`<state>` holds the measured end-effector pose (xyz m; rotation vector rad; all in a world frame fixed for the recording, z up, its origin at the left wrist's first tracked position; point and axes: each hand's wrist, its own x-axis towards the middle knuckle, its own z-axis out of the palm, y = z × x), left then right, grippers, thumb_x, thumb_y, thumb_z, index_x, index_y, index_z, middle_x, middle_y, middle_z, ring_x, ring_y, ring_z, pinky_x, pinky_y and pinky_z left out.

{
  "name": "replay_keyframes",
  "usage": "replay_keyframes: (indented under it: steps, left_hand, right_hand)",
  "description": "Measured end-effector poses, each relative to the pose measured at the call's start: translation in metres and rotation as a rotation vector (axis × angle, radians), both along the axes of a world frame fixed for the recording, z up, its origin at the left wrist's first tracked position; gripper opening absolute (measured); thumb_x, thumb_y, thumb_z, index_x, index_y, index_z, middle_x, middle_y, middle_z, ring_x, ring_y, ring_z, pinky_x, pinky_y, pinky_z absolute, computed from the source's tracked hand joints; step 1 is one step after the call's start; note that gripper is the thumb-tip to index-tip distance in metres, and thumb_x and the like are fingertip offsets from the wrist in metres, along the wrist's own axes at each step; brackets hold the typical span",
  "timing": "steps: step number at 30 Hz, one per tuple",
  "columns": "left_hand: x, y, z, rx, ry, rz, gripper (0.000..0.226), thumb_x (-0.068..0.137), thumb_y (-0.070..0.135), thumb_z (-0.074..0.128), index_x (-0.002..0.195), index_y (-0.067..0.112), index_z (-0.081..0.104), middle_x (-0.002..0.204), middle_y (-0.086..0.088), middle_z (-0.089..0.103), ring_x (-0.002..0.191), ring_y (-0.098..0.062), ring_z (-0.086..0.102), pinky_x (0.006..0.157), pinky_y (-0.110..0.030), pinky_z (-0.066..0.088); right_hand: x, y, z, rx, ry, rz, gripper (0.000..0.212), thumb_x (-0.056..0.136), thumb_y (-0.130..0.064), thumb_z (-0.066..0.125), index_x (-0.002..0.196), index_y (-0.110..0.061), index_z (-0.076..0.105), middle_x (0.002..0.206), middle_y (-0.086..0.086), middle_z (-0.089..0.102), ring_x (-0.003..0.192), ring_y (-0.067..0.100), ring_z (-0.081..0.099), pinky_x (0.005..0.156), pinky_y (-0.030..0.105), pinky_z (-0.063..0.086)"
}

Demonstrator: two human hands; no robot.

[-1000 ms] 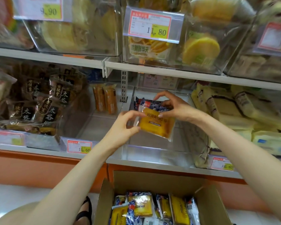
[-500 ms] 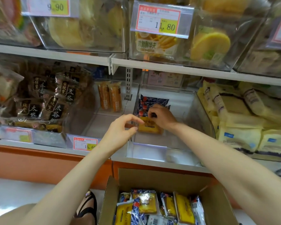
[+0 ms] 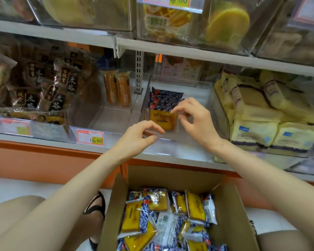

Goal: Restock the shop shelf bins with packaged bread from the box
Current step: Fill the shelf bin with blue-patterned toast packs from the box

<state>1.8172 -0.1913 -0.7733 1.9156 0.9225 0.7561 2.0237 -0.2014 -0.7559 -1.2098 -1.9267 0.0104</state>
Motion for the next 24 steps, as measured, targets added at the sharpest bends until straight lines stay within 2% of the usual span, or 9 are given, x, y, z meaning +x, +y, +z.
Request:
replay_keyframes:
  steps: [3,8,12,15,17,20,24]
  left_hand:
    - [0.014,-0.021,-0.033,-0.061,0.099,-0.023,0.027,0.090,0.006,0.054,0.089,0.032,0.060,0.104,0.009,0.063,0.094,-0.009,0.061,0.084,-0.026,0.049]
    - [0.031,-0.046,-0.103,-0.030,0.256,-0.043,0.025,0.087,0.002,0.052,0.100,0.018,0.066,0.098,0.007,0.063,0.092,-0.008,0.057,0.087,-0.026,0.045]
    - [0.024,-0.054,-0.169,-0.142,0.521,-0.083,0.026,0.087,0.004,0.049,0.104,0.015,0.063,0.111,-0.002,0.063,0.098,-0.016,0.058,0.088,-0.036,0.048]
    - [0.010,-0.052,-0.214,-0.284,0.749,-0.081,0.030,0.087,0.004,0.052,0.116,0.013,0.056,0.126,-0.008,0.054,0.109,-0.022,0.054,0.090,-0.031,0.046]
    - [-0.002,-0.052,-0.239,-0.321,0.872,-0.058,0.047,0.086,0.008,0.059,0.131,0.012,0.043,0.139,-0.012,0.041,0.121,-0.026,0.046,0.094,-0.029,0.040]
    - [-0.011,-0.050,-0.268,-0.336,0.992,-0.064,0.087,0.082,0.019,0.071,0.149,0.014,0.015,0.153,-0.011,0.021,0.139,-0.028,0.025,0.111,-0.034,0.026]
    - [-0.004,-0.032,-0.281,-0.316,1.084,-0.179,0.102,0.073,0.025,0.078,0.150,0.017,0.010,0.156,-0.008,0.016,0.143,-0.028,0.017,0.115,-0.040,0.018]
  right_hand:
    - [0.002,-0.056,-0.023,-0.063,-0.028,0.087,0.021,0.083,0.006,0.052,0.095,-0.004,0.067,0.093,0.005,0.059,0.082,0.014,0.056,0.070,0.020,0.046]
    - [0.012,-0.097,-0.090,-0.292,-0.095,0.113,0.024,0.083,-0.007,0.046,0.095,-0.017,0.066,0.092,-0.003,0.060,0.082,0.012,0.059,0.070,0.029,0.050]
    - [0.015,-0.117,-0.145,-0.514,-0.171,0.085,0.025,0.086,-0.007,0.046,0.097,-0.018,0.066,0.095,-0.006,0.060,0.079,0.010,0.059,0.068,0.025,0.049]
    - [0.024,-0.130,-0.180,-0.722,-0.236,0.024,0.026,0.093,-0.005,0.047,0.105,-0.019,0.065,0.101,-0.005,0.060,0.087,0.013,0.059,0.073,0.025,0.044]
    - [0.033,-0.139,-0.198,-0.833,-0.298,-0.018,0.026,0.096,-0.009,0.044,0.109,-0.021,0.063,0.107,-0.006,0.059,0.093,0.014,0.058,0.075,0.023,0.042]
    - [0.037,-0.149,-0.216,-0.932,-0.367,0.004,0.026,0.096,-0.011,0.044,0.111,-0.024,0.062,0.113,-0.008,0.060,0.098,0.013,0.058,0.081,0.026,0.044]
    - [0.033,-0.151,-0.223,-1.002,-0.371,0.025,0.027,0.097,-0.011,0.043,0.112,-0.024,0.061,0.118,-0.010,0.058,0.104,0.013,0.057,0.084,0.030,0.044]
